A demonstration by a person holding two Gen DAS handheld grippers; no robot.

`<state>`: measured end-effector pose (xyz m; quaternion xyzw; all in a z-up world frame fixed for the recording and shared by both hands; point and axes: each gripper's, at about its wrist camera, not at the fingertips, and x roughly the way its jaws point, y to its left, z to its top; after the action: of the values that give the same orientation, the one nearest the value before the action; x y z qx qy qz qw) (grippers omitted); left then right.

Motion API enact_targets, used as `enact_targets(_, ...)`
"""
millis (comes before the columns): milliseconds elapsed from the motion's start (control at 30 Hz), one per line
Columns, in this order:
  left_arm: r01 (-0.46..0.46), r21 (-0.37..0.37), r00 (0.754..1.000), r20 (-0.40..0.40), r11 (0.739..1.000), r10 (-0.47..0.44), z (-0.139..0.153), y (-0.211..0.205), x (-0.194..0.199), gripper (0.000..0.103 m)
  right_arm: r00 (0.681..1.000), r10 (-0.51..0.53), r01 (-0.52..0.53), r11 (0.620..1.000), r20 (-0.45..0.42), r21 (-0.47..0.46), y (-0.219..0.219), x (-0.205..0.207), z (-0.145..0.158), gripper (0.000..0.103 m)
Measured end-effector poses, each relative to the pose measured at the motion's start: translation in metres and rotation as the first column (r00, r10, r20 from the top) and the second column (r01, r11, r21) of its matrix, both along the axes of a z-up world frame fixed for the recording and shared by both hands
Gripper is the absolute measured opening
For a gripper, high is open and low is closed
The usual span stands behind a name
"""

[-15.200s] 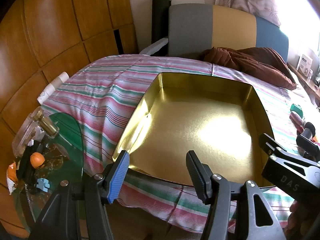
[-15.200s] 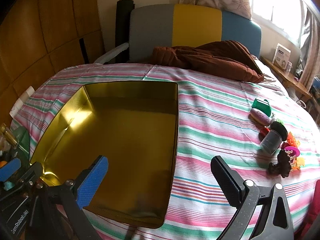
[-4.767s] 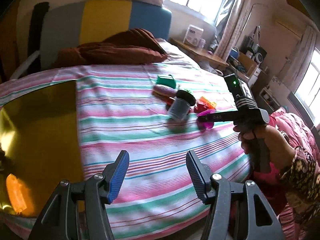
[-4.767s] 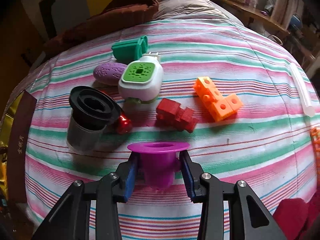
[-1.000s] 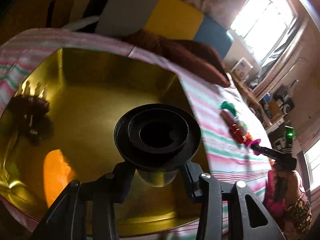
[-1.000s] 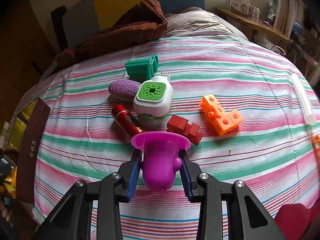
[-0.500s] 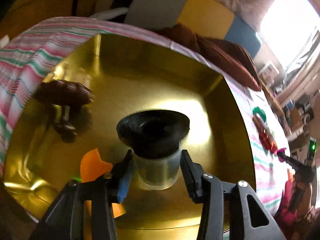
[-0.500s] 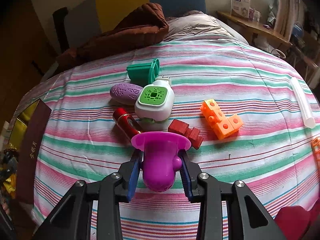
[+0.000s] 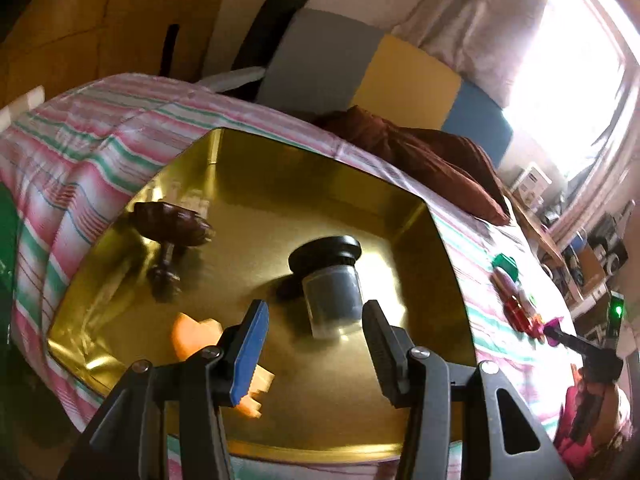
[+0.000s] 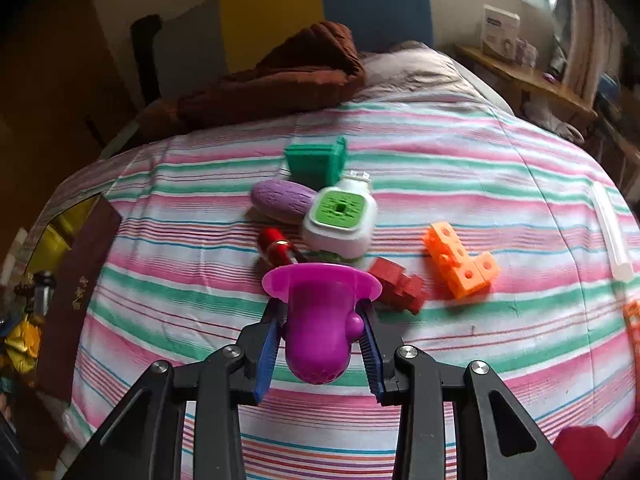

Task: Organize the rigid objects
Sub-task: 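Carry the magenta plunger cup into the gold tray and open right tool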

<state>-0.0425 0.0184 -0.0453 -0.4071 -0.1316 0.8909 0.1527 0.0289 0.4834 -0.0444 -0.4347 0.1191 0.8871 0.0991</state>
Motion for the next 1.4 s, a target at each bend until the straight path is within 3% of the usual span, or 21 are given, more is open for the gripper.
enact_targets(267,0.099,-0.014,0.995,-0.004,0.995,-0.099,-0.003,0.018,0.016,0.049,0.989,0.128,-0.129,0.991,-0.072,-0.017,-0.049,0.001,0.014,0.038)
enact_targets(533,0.102,-0.012,0.995,-0.004,0.995,-0.102,-0.001,0.013,0.023,0.049,0.950,0.276,-0.293,0.950,-0.145,-0.111,-0.135,-0.008,0.028,0.038)
enact_targets(867,-0.061,0.017,0.998,-0.032,0.998,0.061,0.011,-0.024,0.019,0.049,0.862,0.476,-0.497,0.861,-0.175,-0.109,-0.259,-0.036,0.047,0.038)
enact_targets(1100,-0.234,0.033,0.970,-0.059,0.972,0.236,0.023,-0.063,0.021,0.050,0.805,0.584,-0.593,0.798,-0.105,-0.102,-0.340,-0.065,0.033,0.038)
enact_targets(1300,-0.300,0.063,0.950,-0.070,0.952,0.304,0.027,-0.091,0.021,0.050,0.782,0.621,-0.622,0.774,-0.055,-0.114,-0.371,-0.080,0.016,0.038)
enact_targets(1400,-0.313,0.074,0.946,-0.063,0.947,0.317,0.028,-0.098,0.020,0.051,0.798,0.602,-0.600,0.797,0.012,-0.066,-0.378,-0.079,0.012,0.038)
